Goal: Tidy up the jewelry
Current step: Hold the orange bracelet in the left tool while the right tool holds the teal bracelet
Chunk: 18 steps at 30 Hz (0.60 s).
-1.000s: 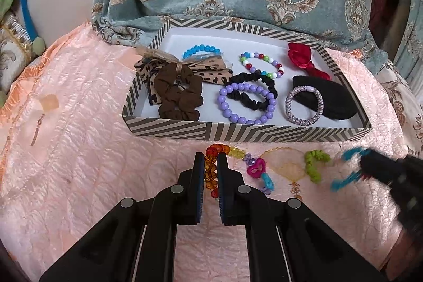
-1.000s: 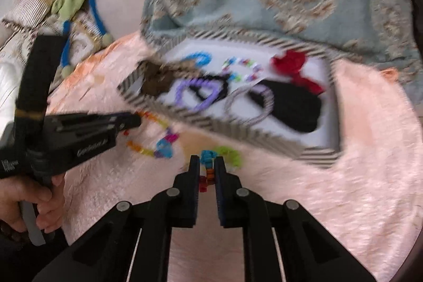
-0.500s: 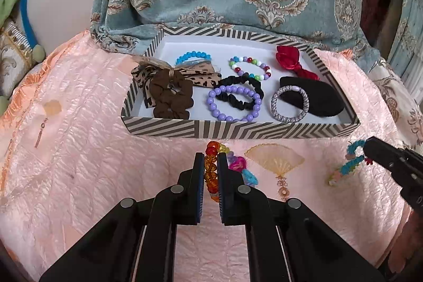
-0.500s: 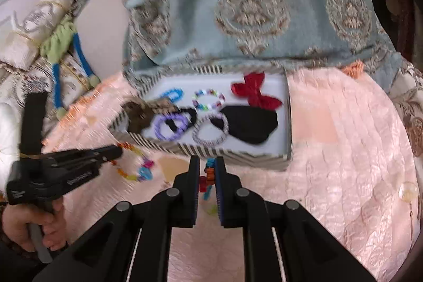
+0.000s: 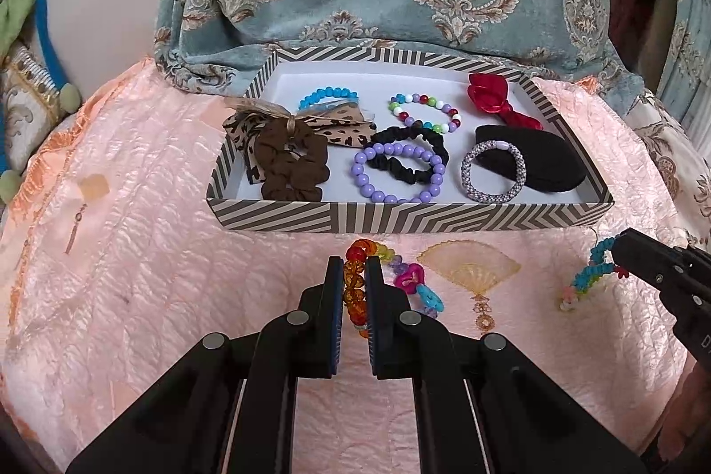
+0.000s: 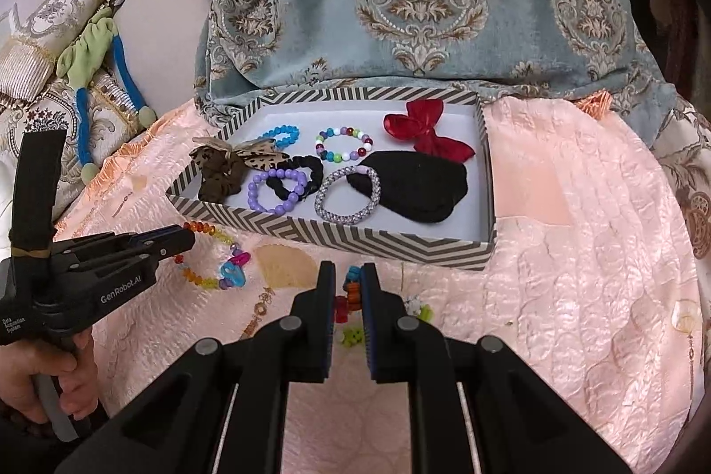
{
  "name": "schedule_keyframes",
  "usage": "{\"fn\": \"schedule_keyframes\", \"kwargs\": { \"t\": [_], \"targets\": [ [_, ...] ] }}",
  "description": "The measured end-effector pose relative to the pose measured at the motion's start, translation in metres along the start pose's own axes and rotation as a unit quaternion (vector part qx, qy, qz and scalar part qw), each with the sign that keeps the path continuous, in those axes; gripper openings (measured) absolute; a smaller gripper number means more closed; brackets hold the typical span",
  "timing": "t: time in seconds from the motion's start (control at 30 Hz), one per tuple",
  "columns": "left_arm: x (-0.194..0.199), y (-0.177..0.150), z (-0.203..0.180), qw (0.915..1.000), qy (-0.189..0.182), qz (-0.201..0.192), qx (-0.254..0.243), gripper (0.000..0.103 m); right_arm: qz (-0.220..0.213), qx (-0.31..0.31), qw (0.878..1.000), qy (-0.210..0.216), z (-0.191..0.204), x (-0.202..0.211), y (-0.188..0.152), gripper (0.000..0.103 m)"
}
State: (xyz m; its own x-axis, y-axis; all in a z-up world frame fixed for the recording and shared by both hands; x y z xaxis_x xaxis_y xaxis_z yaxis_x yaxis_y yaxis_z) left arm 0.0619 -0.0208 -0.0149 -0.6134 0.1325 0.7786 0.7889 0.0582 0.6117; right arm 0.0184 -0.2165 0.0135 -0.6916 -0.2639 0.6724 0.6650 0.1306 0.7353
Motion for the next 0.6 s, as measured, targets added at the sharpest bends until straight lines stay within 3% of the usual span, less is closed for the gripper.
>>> {"fn": "schedule_keyframes", "kwargs": {
  "t": [0.6],
  "targets": [
    [-0.0025,-0.0012,0.0005,1.0000,0.005,0.003,-0.004,0.000,0.002,0.011,1.000,-0.009,0.0027,-0.0012,-0.0011,0.011]
  ]
}}
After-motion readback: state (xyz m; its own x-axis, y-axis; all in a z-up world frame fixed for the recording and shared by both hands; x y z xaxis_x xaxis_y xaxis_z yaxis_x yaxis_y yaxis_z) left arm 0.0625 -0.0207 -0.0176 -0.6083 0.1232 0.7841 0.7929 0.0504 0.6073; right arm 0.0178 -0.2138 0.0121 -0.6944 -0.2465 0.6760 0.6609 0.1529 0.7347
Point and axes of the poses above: each gripper's, at about its wrist camera, not at the fingertips, and x roughly against the way its jaws point, z to its left, y to its top, the point moved 2 cm from there along -x, roughly the way its jaws point, and after that the axes turned 8 degrees about x, right-handed, at the moved point
